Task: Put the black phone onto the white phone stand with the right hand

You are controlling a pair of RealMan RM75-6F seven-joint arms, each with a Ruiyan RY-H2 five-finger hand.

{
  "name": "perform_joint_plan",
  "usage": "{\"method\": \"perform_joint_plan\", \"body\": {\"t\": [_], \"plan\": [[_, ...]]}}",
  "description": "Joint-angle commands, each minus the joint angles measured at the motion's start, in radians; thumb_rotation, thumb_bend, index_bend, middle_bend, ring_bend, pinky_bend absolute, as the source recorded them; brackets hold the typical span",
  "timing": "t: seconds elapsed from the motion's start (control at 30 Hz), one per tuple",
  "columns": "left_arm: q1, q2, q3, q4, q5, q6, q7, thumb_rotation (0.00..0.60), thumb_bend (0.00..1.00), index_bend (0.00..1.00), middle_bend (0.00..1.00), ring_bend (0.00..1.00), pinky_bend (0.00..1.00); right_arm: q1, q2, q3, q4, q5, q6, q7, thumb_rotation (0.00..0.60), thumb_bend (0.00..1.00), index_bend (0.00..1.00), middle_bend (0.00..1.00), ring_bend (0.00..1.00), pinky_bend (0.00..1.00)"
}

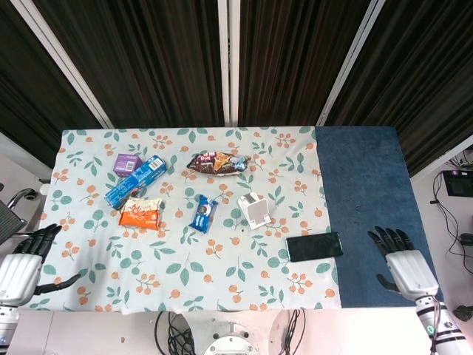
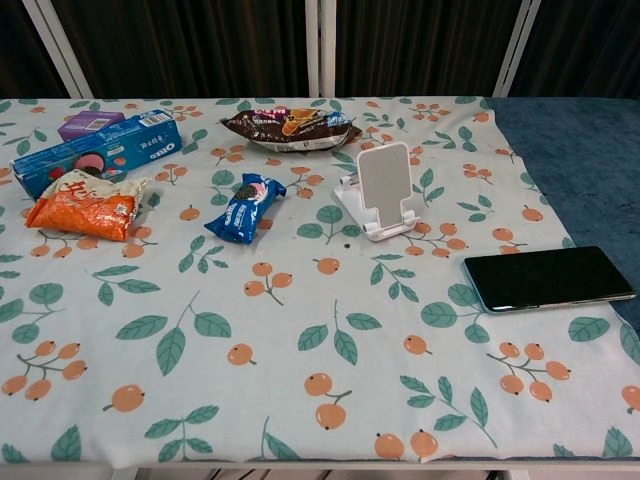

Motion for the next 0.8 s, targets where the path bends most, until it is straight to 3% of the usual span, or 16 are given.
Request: {"method": "perform_joint_plan", "body": {"t": [0.03,0.4,0.8], "plan": [[-0.001,-0.003,0.007,0.010,0.010,0.001,-0.012,0.217,0.07,0.03,0.07,0.10,0.25,0.053,-0.034,0.041,-0.057,0.090,-0.071,-0.118,0.600,0.17,0.00,0.00,0.00,0.00],[0.013,-0.018,0.019,0.059,-0.004,0.001,-0.060,0.241,0.07,0.03,0.07,0.10,0.25,0.164,-0.130,0.109,-0.126,0.354,-0.167,-0.353,0.600,0.14,0.00,0.00,0.00,0.00],[0.016,-0.024,0.020,0.080,-0.008,0.003,-0.081,0.238,0.07,0.03,0.07,0.10,0.25,0.248,-0.242,0.124,-0.070,0.483,-0.191,-0.424,0.600,0.05,0.00,0.00,0.00,0.00]]}}
